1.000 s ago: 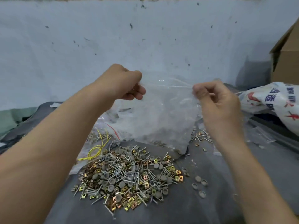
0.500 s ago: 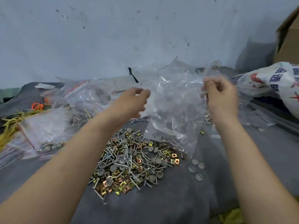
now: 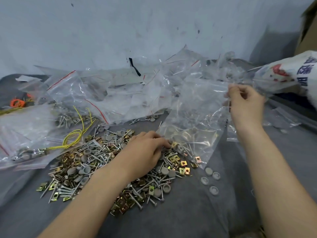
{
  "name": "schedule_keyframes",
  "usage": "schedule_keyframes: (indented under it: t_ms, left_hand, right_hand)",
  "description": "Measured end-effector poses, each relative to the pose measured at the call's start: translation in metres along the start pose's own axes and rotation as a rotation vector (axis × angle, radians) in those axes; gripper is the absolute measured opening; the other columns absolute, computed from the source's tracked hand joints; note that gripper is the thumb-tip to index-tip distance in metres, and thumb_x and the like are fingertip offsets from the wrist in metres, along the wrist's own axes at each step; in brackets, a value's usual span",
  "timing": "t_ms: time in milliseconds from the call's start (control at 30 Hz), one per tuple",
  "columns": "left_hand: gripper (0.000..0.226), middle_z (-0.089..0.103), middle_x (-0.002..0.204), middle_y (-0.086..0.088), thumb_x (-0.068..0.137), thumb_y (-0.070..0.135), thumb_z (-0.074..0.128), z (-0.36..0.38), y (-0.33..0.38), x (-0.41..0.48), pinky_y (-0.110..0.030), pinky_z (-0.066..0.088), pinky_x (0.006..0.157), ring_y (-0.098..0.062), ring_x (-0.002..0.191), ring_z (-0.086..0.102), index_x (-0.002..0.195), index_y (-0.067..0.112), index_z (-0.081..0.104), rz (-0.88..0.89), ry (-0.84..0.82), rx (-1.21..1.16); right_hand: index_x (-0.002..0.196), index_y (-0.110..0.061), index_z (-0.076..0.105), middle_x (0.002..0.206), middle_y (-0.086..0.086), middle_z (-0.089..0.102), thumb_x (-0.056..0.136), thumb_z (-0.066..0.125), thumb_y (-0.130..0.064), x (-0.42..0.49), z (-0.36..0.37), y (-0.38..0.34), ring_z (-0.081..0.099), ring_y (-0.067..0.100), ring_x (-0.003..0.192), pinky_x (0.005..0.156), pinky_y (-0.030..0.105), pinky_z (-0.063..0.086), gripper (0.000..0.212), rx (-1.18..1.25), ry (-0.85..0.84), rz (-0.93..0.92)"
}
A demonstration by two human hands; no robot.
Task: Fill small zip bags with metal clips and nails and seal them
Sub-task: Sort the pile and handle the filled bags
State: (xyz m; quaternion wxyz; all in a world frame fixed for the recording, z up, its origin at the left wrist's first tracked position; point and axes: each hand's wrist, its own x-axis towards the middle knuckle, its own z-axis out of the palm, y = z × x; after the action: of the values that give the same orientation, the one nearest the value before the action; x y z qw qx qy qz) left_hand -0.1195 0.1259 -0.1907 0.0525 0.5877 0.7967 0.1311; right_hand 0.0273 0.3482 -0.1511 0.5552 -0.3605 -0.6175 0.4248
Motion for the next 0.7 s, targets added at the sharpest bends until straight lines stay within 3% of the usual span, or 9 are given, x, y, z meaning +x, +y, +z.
schedule_keyframes:
  t_ms: [100, 367, 500, 700]
  left_hand:
    - [0.033, 0.048, 0.133, 0.017, 0.101, 0.029, 0.042, 0.0, 0.002, -0.004, -0.036, 0.034, 0.107, -0.01, 0.121, 0.042, 0.124, 0.046, 0.057, 0.052, 0.045, 0.004]
    - [0.045, 0.041, 0.135, 0.012, 0.103, 0.044, 0.024, 0.015, 0.022, -0.01, -0.037, 0.026, 0.113, -0.012, 0.128, 0.035, 0.147, 0.047, 0.026, 0.091, 0.029, 0.145]
    - [0.046, 0.042, 0.13, 0.008, 0.101, 0.046, 0.024, 0.016, 0.028, -0.011, -0.035, 0.027, 0.11, -0.015, 0.126, 0.036, 0.147, 0.048, 0.027, 0.074, 0.035, 0.176]
    - [0.045, 0.033, 0.143, 0.011, 0.101, 0.048, 0.022, 0.021, 0.029, -0.021, -0.033, 0.025, 0.112, -0.011, 0.135, 0.027, 0.145, 0.049, 0.031, 0.043, 0.022, 0.177]
  right_hand:
    - [0.083, -0.031, 0.062, 0.083, -0.006, 0.068, 0.099, 0.059, -0.032, -0.001, 0.003, -0.002, 0.064, 0.004, 0.059, 0.06, 0.018, 0.048, 0.017, 0.021, 0.004, 0.007]
    - [0.095, -0.02, 0.065, 0.089, -0.002, 0.069, 0.1, 0.058, -0.026, -0.005, 0.005, -0.008, 0.061, 0.003, 0.062, 0.06, 0.012, 0.045, 0.01, 0.024, -0.019, -0.007]
    - [0.096, -0.022, 0.065, 0.09, -0.002, 0.069, 0.101, 0.057, -0.027, -0.01, 0.006, -0.012, 0.058, -0.001, 0.061, 0.066, 0.017, 0.046, 0.011, 0.009, -0.041, -0.05]
    - [0.095, -0.019, 0.064, 0.085, -0.004, 0.067, 0.101, 0.059, -0.026, -0.014, 0.007, -0.022, 0.061, -0.001, 0.065, 0.067, 0.02, 0.049, 0.01, 0.143, -0.054, -0.042]
